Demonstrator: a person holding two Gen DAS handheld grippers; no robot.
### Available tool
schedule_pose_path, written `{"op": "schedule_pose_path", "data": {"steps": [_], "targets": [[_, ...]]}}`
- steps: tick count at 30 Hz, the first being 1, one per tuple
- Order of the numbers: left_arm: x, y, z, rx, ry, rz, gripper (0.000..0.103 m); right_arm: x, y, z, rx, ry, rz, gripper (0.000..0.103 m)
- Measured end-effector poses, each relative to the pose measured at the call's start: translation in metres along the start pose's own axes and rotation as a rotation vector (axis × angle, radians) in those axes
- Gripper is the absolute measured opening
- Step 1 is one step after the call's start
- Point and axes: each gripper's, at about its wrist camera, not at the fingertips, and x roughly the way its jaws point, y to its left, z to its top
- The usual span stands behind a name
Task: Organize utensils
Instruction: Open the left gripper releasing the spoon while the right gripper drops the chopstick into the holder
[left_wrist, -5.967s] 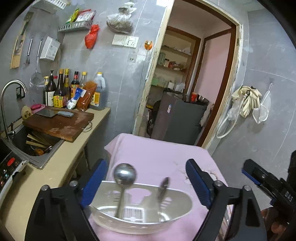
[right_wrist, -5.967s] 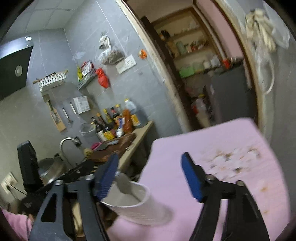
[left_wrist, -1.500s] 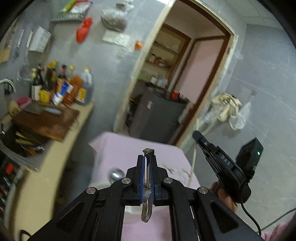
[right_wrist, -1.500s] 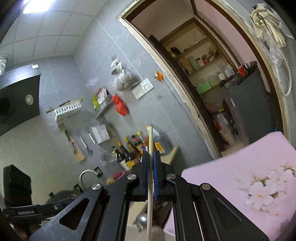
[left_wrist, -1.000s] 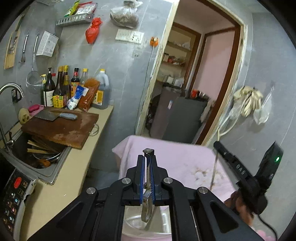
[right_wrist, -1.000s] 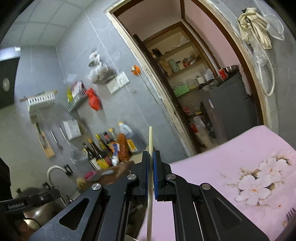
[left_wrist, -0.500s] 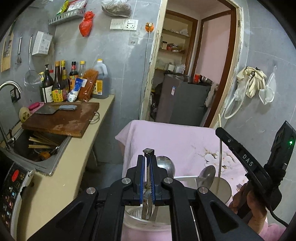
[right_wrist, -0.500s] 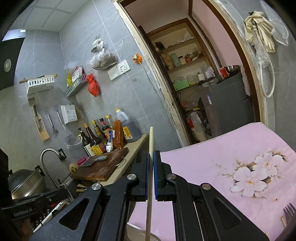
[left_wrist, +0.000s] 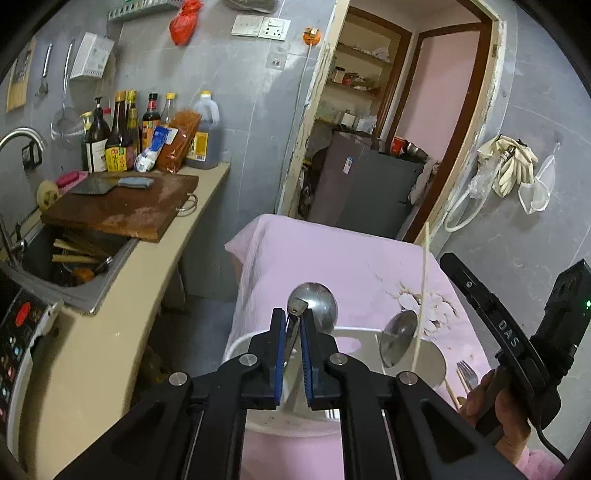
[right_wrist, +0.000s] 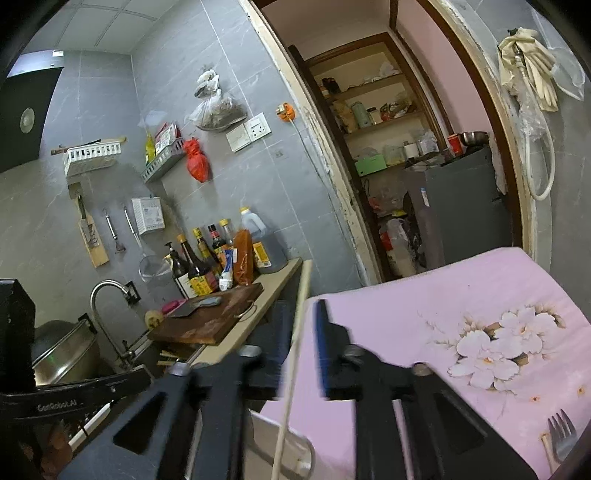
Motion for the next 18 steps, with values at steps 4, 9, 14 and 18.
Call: {"op": "schedule_pose_path", "data": {"steps": [4,9,14,18], "targets": [[-0.007,-0.005,-0.003,-0.013,-0.016,0.007,0.014,-0.010,-0.005,-0.001,0.010,0.016,0.014,0.032],[-0.016,-0.012,-0.005,-0.060,-0.073,0.019,0.046,-0.031,-0.015,0.000,-0.003,0.040,0.011,0.038],[-0.022,-0.030,-0.010,-0.069,-0.094,0.023,0.052,-0.058,-0.032,0.006,-0.013,0.047,-0.006,0.050],[-0.031,-0.056,-0.018,-0.045,-0.139,0.013,0.070,-0.083,-0.044,0.015,-0.039,0.026,-0.033,0.065]]}}
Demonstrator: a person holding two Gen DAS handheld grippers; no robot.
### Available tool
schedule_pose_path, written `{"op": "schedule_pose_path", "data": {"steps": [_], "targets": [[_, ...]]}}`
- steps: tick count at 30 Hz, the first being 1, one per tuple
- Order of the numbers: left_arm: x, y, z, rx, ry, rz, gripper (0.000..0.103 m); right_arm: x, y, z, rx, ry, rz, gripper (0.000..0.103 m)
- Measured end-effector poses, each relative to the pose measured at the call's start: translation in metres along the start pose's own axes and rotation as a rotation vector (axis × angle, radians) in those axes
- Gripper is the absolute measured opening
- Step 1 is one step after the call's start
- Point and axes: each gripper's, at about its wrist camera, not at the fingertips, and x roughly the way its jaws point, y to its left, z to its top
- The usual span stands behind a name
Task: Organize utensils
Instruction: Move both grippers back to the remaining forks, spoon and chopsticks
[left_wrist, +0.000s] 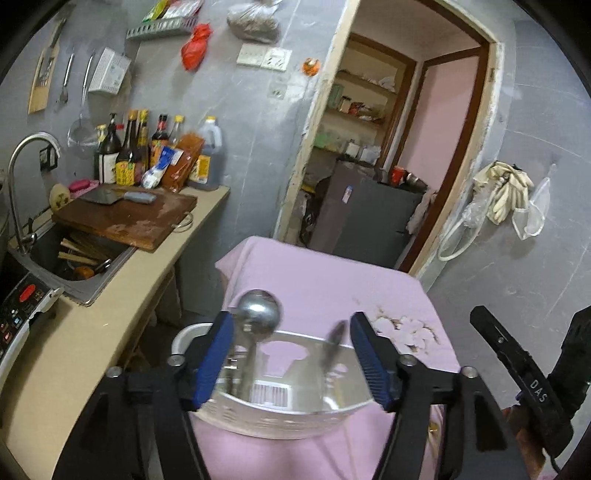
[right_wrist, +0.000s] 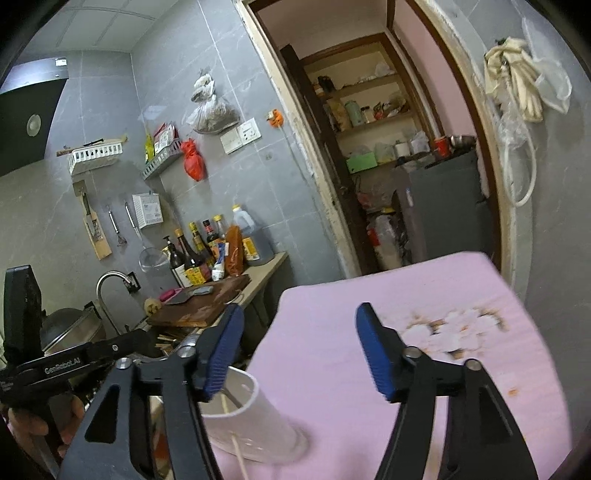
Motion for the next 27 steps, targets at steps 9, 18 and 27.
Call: {"op": "schedule_pose_path", "data": {"steps": [9,18,27], "targets": [[-0.017,-0.064,-0.021,0.040,-0.123,-0.002,0.096,-0.055,-0.038,0.019,-0.081,-0.034,-0.069,0.087],[-0.017,-0.118,-0.057,0.088,-0.150,0.031,0.100,-0.094,-0.080,0.019,-0.162,-0.041,-0.165,0.101],[-0.001,-0.154,-0.097,0.154,-0.091,0.046,0.100,-0.109,-0.126,0.003,-0.187,0.018,-0.225,0.101]]}}
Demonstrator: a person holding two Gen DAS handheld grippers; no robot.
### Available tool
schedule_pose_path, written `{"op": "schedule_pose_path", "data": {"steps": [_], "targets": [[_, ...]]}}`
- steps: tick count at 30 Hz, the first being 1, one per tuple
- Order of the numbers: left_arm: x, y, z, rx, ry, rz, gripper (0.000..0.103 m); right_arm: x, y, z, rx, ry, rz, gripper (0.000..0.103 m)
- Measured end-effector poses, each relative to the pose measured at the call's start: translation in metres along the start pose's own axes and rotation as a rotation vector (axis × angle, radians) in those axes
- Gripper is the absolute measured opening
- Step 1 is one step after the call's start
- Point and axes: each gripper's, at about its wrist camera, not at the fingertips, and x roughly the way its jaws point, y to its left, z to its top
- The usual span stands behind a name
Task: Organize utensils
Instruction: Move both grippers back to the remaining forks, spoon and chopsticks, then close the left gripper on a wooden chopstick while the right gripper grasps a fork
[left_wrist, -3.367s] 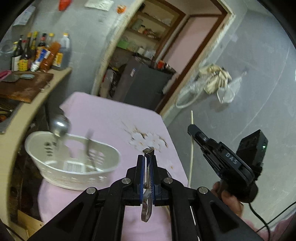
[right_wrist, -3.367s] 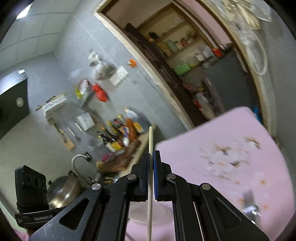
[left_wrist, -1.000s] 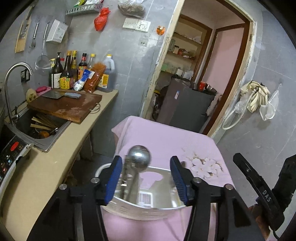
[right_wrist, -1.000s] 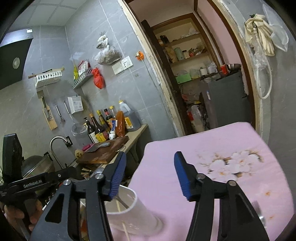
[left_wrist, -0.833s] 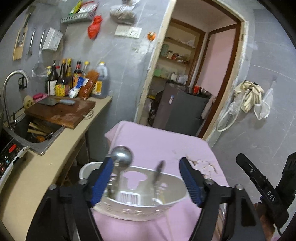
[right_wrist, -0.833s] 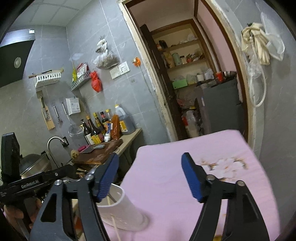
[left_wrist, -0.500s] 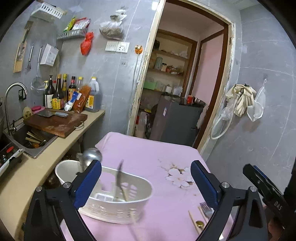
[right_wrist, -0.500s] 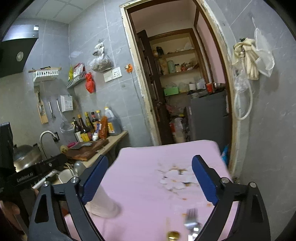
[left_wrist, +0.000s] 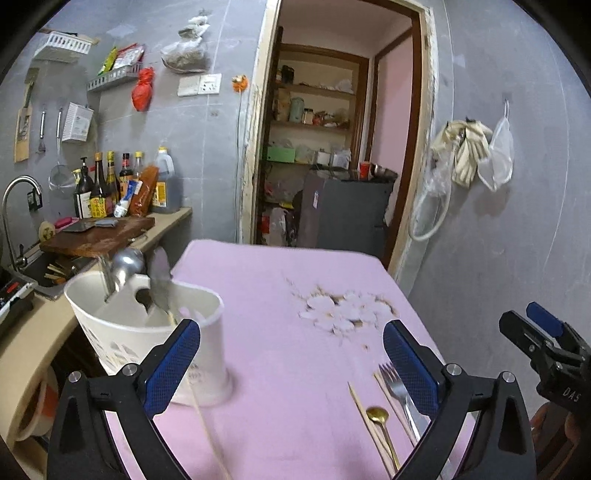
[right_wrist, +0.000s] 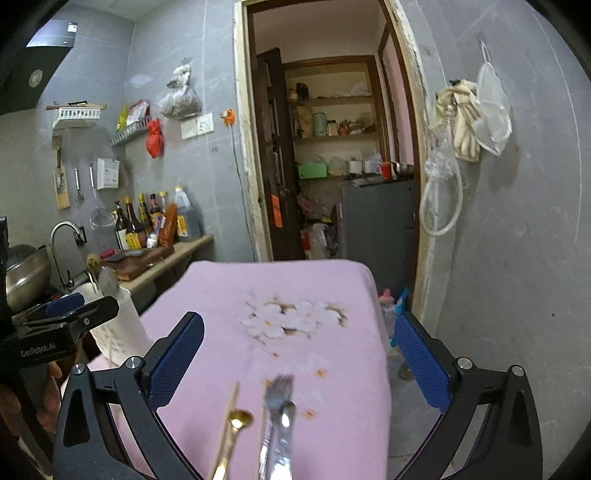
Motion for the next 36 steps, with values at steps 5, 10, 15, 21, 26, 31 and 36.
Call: {"op": "schedule_pose_path", "data": {"steps": [5,10,15,21,26,31,36], "targets": [[0.014,-0.012,-0.015,0.002,0.044,0.012,0.100,0.012,-0.017,-0.021,0.024,0.043,-0.020,0.101],[0.036,-0.020,-0.031,-0.014,0.144,-0.025,0.100,0.032,-0.032,-0.047,0.079,0.122,0.006,0.101],[0.060,-0.024,-0.046,-0.023,0.258,-0.100,0.095,0.053,-0.041,-0.065,0.125,0.201,0.047,0.101],[0.089,-0.026,-0.055,-0.066,0.380,-0.181,0.068,0.077,-0.046,-0.081,0.151,0.272,0.094,0.070],[0.109,-0.031,-0.062,-0.087,0.439,-0.221,0.051,0.099,-0.043,-0.089,0.163,0.311,0.138,0.055],[0.128,-0.036,-0.073,-0.095,0.532,-0.264,0.035,0.115,-0.036,-0.092,0.166,0.341,0.192,0.041],[0.142,-0.038,-0.072,-0.102,0.584,-0.294,0.026,0.123,-0.029,-0.097,0.158,0.381,0.220,0.037]]}}
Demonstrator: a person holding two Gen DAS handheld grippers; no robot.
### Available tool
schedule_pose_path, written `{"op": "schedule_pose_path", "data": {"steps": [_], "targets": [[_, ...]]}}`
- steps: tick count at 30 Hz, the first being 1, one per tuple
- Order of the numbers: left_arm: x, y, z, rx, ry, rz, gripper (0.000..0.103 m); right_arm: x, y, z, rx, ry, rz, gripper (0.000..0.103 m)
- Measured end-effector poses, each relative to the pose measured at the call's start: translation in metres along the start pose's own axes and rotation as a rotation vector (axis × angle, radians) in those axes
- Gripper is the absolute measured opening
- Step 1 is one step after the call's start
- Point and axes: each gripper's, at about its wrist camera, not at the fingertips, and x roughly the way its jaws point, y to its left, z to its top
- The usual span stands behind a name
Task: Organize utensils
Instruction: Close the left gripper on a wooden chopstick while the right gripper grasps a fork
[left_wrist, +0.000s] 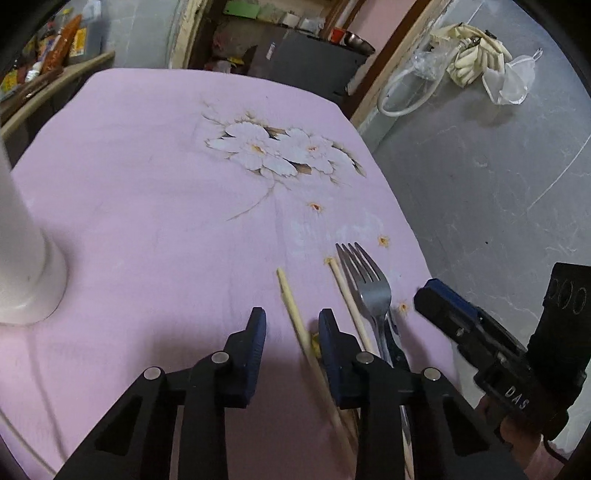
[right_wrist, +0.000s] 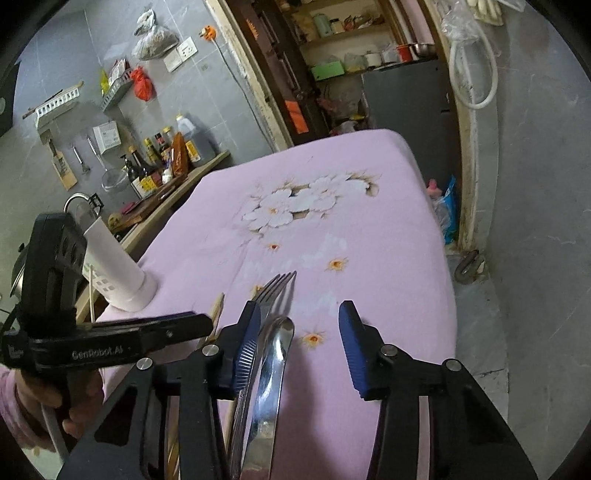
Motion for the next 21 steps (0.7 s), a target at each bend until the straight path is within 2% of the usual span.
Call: {"op": "schedule_pose_path", "data": {"steps": [2,3,5,13,16,21], "targets": [[0.004,0.001,0.004,-0.002,0.019,-0.005,0.021,0.005,0.002,0.000,0.000,0.017,0.010,0.036],[0.006,0.002,0.007,-0.006,0.028,-0.008,0.014,0.007,0.002,0.000,0.001,0.021,0.015,0.035],[0.010,0.006,0.010,-0.021,0.042,-0.010,0.010,0.009,0.003,0.000,0.007,0.032,0.032,0.033],[0.007,0.012,0.014,-0.053,0.066,-0.030,0.009,0.031,0.003,0.010,0.039,0.113,0.134,0.030],[0.002,0.016,0.012,-0.054,0.057,-0.024,0.009,0.048,0.005,0.018,0.057,0.174,0.157,0.029],[-0.012,0.020,0.011,-0.063,0.029,-0.039,0.009,0.075,0.012,0.022,0.081,0.296,0.149,0.018]]}}
